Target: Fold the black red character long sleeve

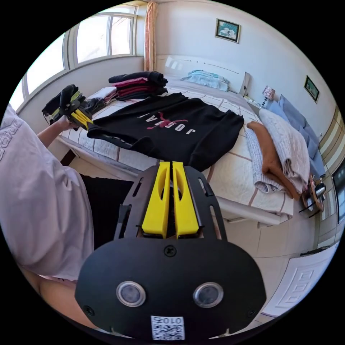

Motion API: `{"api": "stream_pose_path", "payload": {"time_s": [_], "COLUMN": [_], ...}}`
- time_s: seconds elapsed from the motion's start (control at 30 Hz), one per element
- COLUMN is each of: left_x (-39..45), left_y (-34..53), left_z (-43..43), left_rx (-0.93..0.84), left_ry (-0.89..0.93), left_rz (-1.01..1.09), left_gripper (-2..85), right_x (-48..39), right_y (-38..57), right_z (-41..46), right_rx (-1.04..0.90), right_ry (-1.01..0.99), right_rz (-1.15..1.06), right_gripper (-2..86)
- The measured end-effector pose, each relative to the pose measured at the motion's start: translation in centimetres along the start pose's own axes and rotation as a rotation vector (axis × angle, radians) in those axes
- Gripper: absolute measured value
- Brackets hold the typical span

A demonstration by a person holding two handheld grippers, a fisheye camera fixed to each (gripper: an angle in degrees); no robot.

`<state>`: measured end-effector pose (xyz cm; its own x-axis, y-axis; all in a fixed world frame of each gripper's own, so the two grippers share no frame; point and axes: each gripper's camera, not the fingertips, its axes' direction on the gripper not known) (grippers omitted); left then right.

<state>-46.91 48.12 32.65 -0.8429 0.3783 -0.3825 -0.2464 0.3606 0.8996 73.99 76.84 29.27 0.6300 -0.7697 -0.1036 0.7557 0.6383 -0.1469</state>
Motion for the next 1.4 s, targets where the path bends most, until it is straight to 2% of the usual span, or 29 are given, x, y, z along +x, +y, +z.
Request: {"api": "stream_pose_path", "payload": {"time_s": [0.1, 0.2, 0.37, 0.57, 0.7, 0.83, 0.93, 0.97, 1.03, 1.1, 1.23, 1.3, 1.4], "left_x": [0.3, 0.1, -0.7, -2.5, -4.2, -4.4, -4.8, -5.7, -8.5, -14.2, -24.3, -30.8, -35.1], "left_y": [0.1, 0.0, -0.4, 0.3, 2.3, 3.5, 3.2, 2.5, 0.7, -2.5, -7.9, -11.1, -12.9], "left_z": [3.3, 5.9, 3.9, 8.6, 9.2, 7.1, 2.7, 0.8, -1.4, -3.1, -1.3, 2.8, 7.0], "left_rx": [-0.038, -0.104, -0.064, -0.15, -0.067, -0.006, 0.07, 0.09, 0.061, 0.08, 0.181, 0.042, -0.091], "left_ry": [0.008, 0.02, 0.032, 0.041, 0.038, 0.143, 0.177, 0.112, -0.095, -0.375, -0.519, -0.561, -0.555], "left_rz": [-0.026, -0.056, -0.007, -0.093, -0.25, -0.258, -0.273, -0.298, -0.393, -0.527, -0.619, -0.681, -0.728], "left_gripper": [-0.2, -0.2, -0.2, 0.4, 2.4, 5.4, 7.6, 8.4, 9.5, 10.6, 11.1, 10.7, 10.1], "right_x": [1.6, 0.8, 0.9, 1.0, 0.6, -1.2, -1.2, -1.0, 0.0, 0.3, -0.3, -0.6, -0.9], "right_y": [1.9, 2.0, 1.7, 1.6, 1.6, 1.8, 2.3, 2.3, 1.9, 1.0, -1.3, -1.9, -1.8], "right_z": [3.1, 4.1, 3.2, 7.8, 9.5, 8.3, 6.0, 5.3, 2.8, 1.5, 0.9, 1.1, 1.2], "right_rx": [-0.03, -0.056, -0.065, -0.202, -0.27, -0.306, -0.3, -0.274, -0.099, 0.019, 0.233, 0.268, 0.267], "right_ry": [-0.077, -0.076, -0.069, -0.117, -0.126, -0.164, -0.225, -0.223, -0.204, -0.182, -0.109, -0.123, -0.129], "right_rz": [0.093, 0.07, 0.009, 0.001, 0.035, -0.04, -0.015, 0.0, 0.072, 0.081, 0.04, 0.017, 0.002], "right_gripper": [3.1, 3.1, 3.1, 3.3, 4.0, 5.4, 5.3, 5.1, 4.5, 4.2, 4.1, 4.0, 3.8]}}
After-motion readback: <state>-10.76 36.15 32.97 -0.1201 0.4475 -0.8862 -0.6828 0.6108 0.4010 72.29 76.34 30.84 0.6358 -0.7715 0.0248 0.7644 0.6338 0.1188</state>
